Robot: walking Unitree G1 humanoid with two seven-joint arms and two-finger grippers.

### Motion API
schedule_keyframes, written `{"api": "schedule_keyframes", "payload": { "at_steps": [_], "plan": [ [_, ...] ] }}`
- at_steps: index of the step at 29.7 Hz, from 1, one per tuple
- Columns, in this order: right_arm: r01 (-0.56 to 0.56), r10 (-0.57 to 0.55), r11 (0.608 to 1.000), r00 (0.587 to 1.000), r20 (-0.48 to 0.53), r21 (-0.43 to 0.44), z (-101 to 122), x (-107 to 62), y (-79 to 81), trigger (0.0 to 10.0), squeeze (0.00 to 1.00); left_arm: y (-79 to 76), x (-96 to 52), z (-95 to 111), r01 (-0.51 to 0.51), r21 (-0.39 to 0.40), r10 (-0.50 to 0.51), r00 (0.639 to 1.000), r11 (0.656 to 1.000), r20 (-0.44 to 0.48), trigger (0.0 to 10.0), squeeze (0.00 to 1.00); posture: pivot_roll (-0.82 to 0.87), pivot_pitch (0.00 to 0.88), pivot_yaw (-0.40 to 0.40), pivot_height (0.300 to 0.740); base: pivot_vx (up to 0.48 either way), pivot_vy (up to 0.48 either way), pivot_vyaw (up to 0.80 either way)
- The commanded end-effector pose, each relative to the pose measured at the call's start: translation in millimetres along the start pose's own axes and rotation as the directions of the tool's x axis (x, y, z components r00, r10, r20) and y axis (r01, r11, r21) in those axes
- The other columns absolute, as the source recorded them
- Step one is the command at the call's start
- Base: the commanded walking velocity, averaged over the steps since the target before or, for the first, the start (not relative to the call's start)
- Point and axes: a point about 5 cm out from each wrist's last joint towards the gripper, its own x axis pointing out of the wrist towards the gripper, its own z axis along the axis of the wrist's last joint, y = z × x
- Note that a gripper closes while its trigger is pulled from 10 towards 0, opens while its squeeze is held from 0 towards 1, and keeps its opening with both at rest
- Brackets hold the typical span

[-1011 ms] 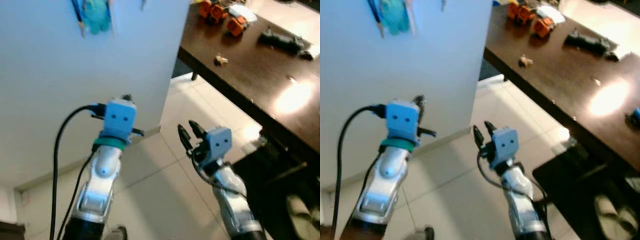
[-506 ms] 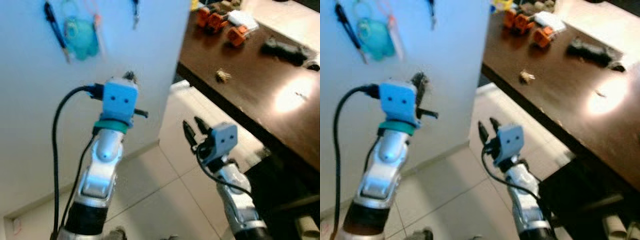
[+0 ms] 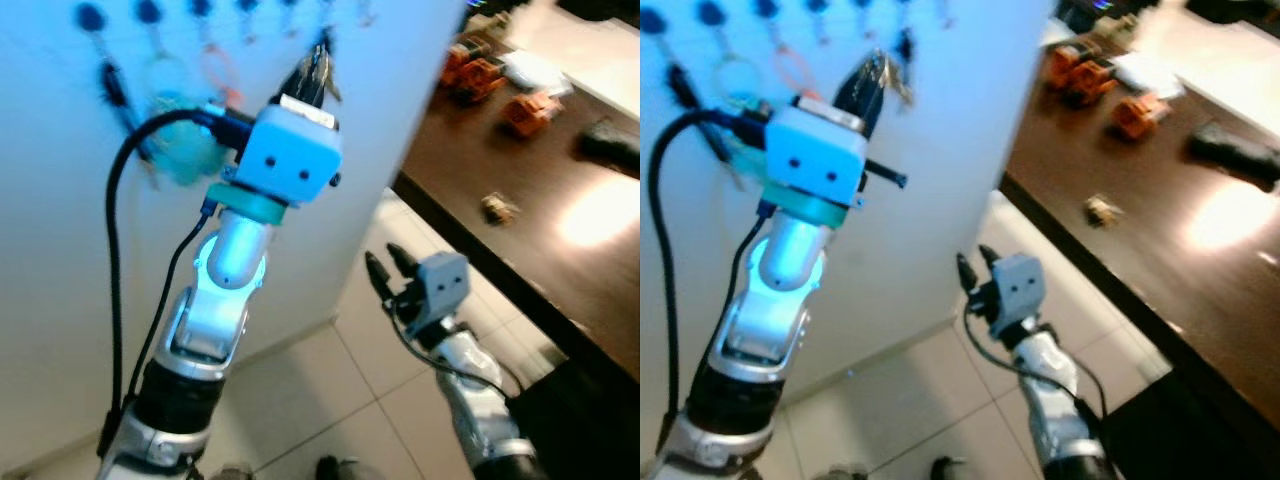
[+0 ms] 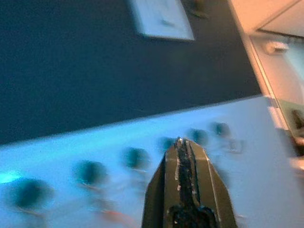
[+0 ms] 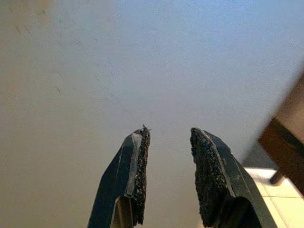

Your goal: Hang keys on a hook

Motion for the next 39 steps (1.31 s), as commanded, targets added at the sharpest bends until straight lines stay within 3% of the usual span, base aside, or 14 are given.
{"api": "schedule_keyframes", "payload": {
  "at_steps": [1, 9, 16, 17, 20, 22, 24, 25, 27, 29, 37, 39],
  "plan": [
    [-0.001, 0.001, 1.000, 0.998, -0.067, 0.000, -15, -10.8, -1.2, 10.0, 0.00, -8.0, -0.6, 11, 0.031, 0.053, -0.035, 0.996, 0.998, 0.077, 10.0, 0.00, -0.04, 0.105, -0.044, 0.740, 0.000, 0.000, 0.00],
    [0.000, 0.000, 1.000, 0.996, -0.088, -0.001, -21, -12.7, -2.7, 10.0, 0.00, -20.8, 0.8, 20, 0.093, 0.067, -0.101, 0.986, 0.993, 0.134, 10.0, 0.00, -0.03, 0.109, -0.043, 0.740, 0.000, 0.000, 0.00],
    [0.005, -0.005, 1.000, 0.996, -0.087, 0.003, -22, -11.6, -1.1, 10.0, 0.00, -26.0, 2.5, 20, 0.099, 0.018, -0.100, 0.989, 0.995, 0.110, 10.0, 0.00, -0.03, 0.111, -0.035, 0.740, 0.000, 0.000, 0.00],
    [0.003, -0.003, 1.000, 0.996, -0.088, 0.003, -23, -12.0, 0.0, 10.0, 0.00, -27.1, 3.4, 16, 0.096, -0.029, -0.094, 0.993, 0.995, 0.075, 10.0, 0.00, -0.03, 0.111, -0.034, 0.740, 0.000, 0.000, 0.00],
    [0.003, -0.003, 1.000, 0.996, -0.088, 0.004, -23, -12.1, 0.2, 10.0, 0.00, -29.0, 3.8, 14, 0.106, -0.074, -0.103, 0.994, 0.992, 0.042, 10.0, 0.00, -0.03, 0.111, -0.034, 0.740, 0.000, 0.000, 0.00],
    [0.003, -0.002, 1.000, 0.996, -0.085, 0.005, -23, -11.6, 0.6, 10.0, 0.00, -35.4, 3.7, 5, 0.148, -0.189, -0.161, 0.986, 0.971, -0.053, 10.0, 0.00, -0.03, 0.112, -0.031, 0.740, 0.000, 0.000, 0.00],
    [0.003, -0.002, 1.000, 0.996, -0.085, 0.005, -23, -11.6, 0.6, 10.0, 0.00, -35.4, 3.7, 5, 0.148, -0.189, -0.161, 0.986, 0.971, -0.053, 10.0, 0.00, -0.03, 0.112, -0.031, 0.740, 0.000, 0.000, 0.00],
    [0.003, -0.002, 1.000, 0.997, -0.077, 0.006, -22, -10.1, 1.0, 10.0, 0.00, -40.7, 2.2, -2, 0.165, -0.279, -0.204, 0.972, 0.946, -0.120, 10.0, 0.00, -0.03, 0.115, -0.026, 0.740, 0.000, 0.000, 0.00],
    [0.003, -0.002, 1.000, 0.997, -0.074, 0.007, -21, -9.5, 1.2, 10.0, 0.00, -42.1, 1.5, -4, 0.165, -0.305, -0.215, 0.967, 0.938, -0.137, 10.0, 0.00, -0.03, 0.115, -0.026, 0.740, 0.000, 0.000, 0.00],
    [0.002, -0.001, 1.000, 0.998, -0.057, 0.009, -18, -6.3, 1.8, 10.0, 0.00, -40.0, 4.3, -11, 0.067, -0.420, -0.162, 0.967, 0.905, -0.195, 10.0, 0.00, -0.04, 0.118, -0.023, 0.740, 0.000, 0.000, 0.00],
    [-0.002, 0.003, 1.000, 0.999, -0.047, 0.010, -16, -3.8, 2.6, 10.0, 0.00, -35.9, 14.5, -12, 0.006, -0.485, -0.116, 0.973, 0.874, -0.197, 10.0, 0.00, -0.04, 0.119, -0.024, 0.740, 0.000, 0.000, 0.00],
    [-0.009, 0.009, 1.000, 0.999, -0.039, 0.011, -14, -1.8, 4.0, 10.0, 0.00, -32.8, 24.0, -14, -0.022, -0.489, -0.091, 0.974, 0.872, -0.206, 10.0, 0.00, -0.04, 0.122, -0.024, 0.740, 0.000, 0.000, 0.00]
  ]
}}
